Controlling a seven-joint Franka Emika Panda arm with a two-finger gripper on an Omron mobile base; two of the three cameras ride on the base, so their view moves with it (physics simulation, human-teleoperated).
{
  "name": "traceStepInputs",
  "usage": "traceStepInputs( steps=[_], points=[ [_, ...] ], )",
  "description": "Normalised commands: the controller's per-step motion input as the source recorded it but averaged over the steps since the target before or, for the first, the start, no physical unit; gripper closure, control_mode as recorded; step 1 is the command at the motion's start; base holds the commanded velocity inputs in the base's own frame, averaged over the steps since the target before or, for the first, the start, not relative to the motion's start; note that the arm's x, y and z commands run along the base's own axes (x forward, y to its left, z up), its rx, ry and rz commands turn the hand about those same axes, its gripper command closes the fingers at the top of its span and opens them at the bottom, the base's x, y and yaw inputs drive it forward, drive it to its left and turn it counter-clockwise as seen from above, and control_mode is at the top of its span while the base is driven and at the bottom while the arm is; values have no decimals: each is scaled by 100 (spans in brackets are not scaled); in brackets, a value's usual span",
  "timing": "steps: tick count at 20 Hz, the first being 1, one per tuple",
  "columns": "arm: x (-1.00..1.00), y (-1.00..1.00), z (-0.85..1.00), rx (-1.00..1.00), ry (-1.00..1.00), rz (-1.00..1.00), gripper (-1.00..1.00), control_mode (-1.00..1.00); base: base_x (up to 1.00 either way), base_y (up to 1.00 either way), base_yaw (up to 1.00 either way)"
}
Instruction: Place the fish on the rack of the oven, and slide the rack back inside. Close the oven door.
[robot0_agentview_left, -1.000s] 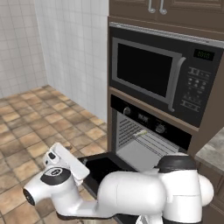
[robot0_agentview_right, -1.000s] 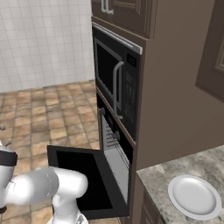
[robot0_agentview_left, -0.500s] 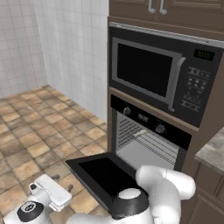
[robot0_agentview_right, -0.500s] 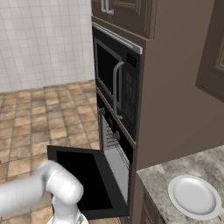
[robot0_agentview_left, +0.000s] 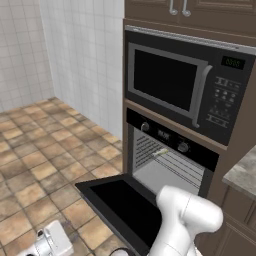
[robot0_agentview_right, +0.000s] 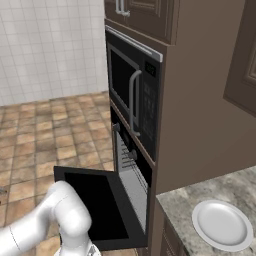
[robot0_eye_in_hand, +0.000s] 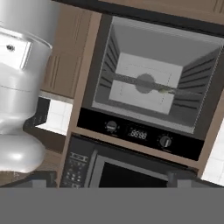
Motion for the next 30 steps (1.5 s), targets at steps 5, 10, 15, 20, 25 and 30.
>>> traceStepInputs(
  steps=[5, 10, 15, 20, 25, 30],
  points=[
    [-1, -55, -32, -2, 0, -3, -100, -100, 0, 0, 0],
    [0, -62, -56, 2, 0, 8, -100, -100, 0, 0, 0],
    [1, -56, -70, 9, 0, 24, -100, -100, 0, 0, 0],
    [24, -47, -62, 11, -3, 29, -100, -100, 0, 0, 0],
    [50, -42, -62, 11, -11, 21, -100, -100, 0, 0, 0],
    [87, 5, -64, 12, -4, 2, -100, -100, 0, 0, 0]
  ],
)
